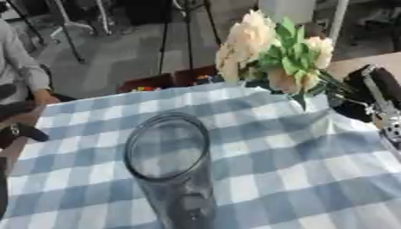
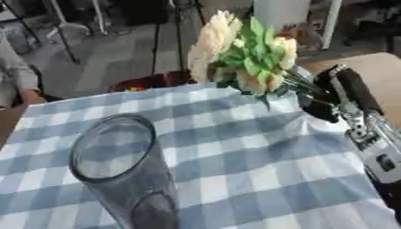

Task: Arrange flowers into the vase.

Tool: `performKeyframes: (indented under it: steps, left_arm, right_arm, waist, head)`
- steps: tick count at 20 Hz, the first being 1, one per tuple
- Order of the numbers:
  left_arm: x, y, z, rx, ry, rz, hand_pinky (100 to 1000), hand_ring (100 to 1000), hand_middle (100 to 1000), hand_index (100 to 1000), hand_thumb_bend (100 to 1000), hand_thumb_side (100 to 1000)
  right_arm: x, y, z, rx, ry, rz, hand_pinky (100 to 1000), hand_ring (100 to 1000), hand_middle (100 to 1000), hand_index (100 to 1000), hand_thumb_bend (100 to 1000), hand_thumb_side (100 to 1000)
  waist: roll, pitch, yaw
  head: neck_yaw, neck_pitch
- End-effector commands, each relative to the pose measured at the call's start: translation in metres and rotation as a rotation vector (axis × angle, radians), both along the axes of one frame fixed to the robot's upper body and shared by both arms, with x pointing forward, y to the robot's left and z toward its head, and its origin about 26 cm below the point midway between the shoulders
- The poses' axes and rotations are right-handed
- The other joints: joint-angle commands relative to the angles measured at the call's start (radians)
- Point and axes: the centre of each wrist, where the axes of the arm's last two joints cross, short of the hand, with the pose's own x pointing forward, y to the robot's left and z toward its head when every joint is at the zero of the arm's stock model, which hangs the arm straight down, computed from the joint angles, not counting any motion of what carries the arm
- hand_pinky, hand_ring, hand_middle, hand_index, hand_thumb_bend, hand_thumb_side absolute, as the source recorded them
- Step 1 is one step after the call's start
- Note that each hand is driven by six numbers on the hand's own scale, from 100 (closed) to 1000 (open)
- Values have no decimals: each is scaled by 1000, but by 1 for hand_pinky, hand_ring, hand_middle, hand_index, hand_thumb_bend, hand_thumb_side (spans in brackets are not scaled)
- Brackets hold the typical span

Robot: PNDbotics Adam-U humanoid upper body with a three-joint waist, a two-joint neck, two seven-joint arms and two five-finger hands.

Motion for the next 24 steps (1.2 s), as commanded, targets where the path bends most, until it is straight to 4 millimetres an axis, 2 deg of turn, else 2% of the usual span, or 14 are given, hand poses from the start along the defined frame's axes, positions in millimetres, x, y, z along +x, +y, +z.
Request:
performKeyframes:
  steps: [1, 11, 24]
  left_arm:
    - [-3, 0, 7, 12, -27, -3, 478, 735, 781, 861, 100, 1000]
    - [-3, 1, 5, 17, -22, 1, 479, 735, 781, 861, 100, 1000]
    - [-4, 1, 4, 21, -16, 0, 478, 735, 781, 861, 100, 1000]
  right_arm:
    - [-8, 5, 35, 37, -36, 29, 278, 433, 100, 100, 100, 184]
    - [-8, 48, 75, 168, -33, 188, 272, 426, 100, 100, 100, 173]
    - [-7, 97, 98, 312, -17, 362, 257, 414, 100, 100, 100, 169]
  waist:
    - [-12, -26, -1]
    - [-26, -41, -2]
    - [-40, -48, -2]
  head:
    - [2, 4]
    - [1, 20]
    - [2, 27]
